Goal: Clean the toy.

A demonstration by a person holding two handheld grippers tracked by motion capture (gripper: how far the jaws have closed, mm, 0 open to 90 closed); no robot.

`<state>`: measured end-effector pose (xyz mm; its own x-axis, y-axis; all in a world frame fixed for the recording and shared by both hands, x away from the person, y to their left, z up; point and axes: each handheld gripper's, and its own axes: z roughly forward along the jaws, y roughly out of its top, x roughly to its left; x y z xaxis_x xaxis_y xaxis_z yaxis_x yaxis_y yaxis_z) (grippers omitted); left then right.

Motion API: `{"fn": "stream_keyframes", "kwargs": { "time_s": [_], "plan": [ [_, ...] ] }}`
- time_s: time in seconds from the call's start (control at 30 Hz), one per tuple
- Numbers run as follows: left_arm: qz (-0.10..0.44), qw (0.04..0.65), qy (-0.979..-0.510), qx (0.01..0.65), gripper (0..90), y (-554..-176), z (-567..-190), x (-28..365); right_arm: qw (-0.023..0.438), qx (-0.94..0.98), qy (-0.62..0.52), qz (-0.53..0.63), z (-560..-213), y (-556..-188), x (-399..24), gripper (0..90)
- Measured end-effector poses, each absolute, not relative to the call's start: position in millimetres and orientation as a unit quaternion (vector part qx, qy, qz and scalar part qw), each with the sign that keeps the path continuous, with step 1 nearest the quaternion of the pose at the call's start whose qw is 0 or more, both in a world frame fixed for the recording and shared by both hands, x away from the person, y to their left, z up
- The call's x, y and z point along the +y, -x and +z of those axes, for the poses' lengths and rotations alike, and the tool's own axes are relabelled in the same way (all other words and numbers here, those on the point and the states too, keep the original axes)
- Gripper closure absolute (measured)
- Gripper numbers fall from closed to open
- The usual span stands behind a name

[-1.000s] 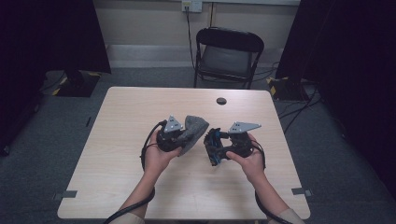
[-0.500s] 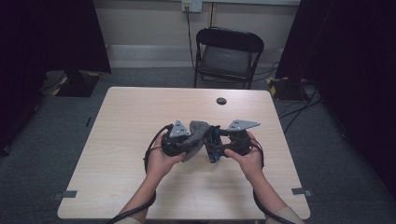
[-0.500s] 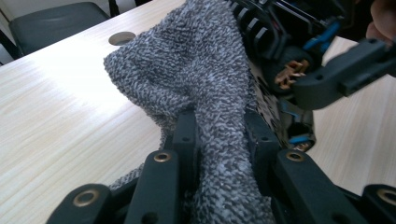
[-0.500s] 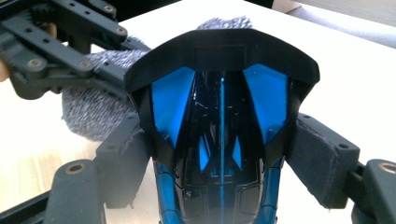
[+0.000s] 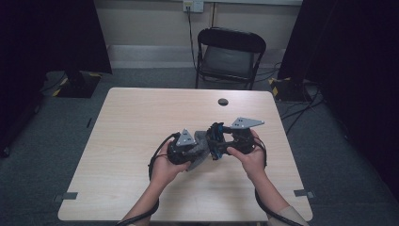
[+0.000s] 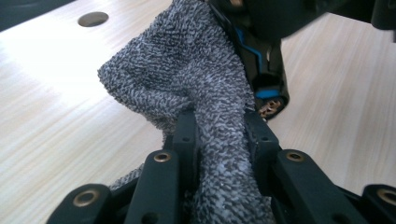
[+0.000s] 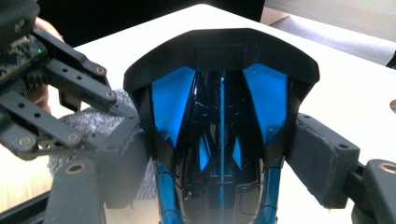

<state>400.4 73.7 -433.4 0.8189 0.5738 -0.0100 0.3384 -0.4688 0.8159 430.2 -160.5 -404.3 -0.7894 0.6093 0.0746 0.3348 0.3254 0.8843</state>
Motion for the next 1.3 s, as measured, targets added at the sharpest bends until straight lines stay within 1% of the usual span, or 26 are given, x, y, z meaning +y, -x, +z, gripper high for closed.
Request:
{"fn": "stream_keyframes", "kwargs": {
  "time_s": [0.63,0.73,0.87,0.9,0.93,0.97,1.0,1.03,1.07,1.1,1.2,1.3],
  "plan": [
    [0.110,0.408,-0.870,0.255,70.8,-394,-449,69,0.151,0.791,-0.299,0.512,-389,-433,-161,25.6],
    [0.108,0.406,-0.871,0.255,70.8,-393,-450,72,0.151,0.790,-0.298,0.514,-387,-433,-161,25.6],
    [0.114,0.406,-0.865,0.272,70.8,-397,-447,83,0.145,0.790,-0.297,0.516,-391,-430,-164,25.6],
    [0.125,0.412,-0.856,0.286,70.8,-401,-441,91,0.146,0.791,-0.296,0.515,-392,-430,-165,25.6],
    [0.125,0.412,-0.856,0.286,70.8,-401,-441,91,0.146,0.791,-0.296,0.515,-392,-430,-165,25.6],
    [0.139,0.426,-0.843,0.298,70.8,-407,-429,100,0.144,0.793,-0.298,0.512,-394,-429,-166,25.6],
    [0.139,0.426,-0.843,0.298,70.8,-407,-429,100,0.144,0.793,-0.298,0.512,-396,-429,-167,25.6],
    [0.155,0.437,-0.831,0.307,70.7,-412,-417,106,0.143,0.793,-0.298,0.511,-398,-428,-167,25.6],
    [0.155,0.437,-0.831,0.307,70.7,-412,-417,106,0.143,0.793,-0.298,0.511,-398,-428,-167,25.6],
    [0.165,0.448,-0.823,0.309,70.8,-416,-402,108,0.139,0.796,-0.297,0.509,-401,-428,-167,25.6],
    [0.172,0.452,-0.821,0.304,70.7,-417,-393,106,0.138,0.798,-0.295,0.507,-405,-427,-166,25.6],
    [0.178,0.458,-0.820,0.294,70.6,-419,-383,96,0.133,0.800,-0.293,0.506,-409,-426,-162,25.6]
  ]
}}
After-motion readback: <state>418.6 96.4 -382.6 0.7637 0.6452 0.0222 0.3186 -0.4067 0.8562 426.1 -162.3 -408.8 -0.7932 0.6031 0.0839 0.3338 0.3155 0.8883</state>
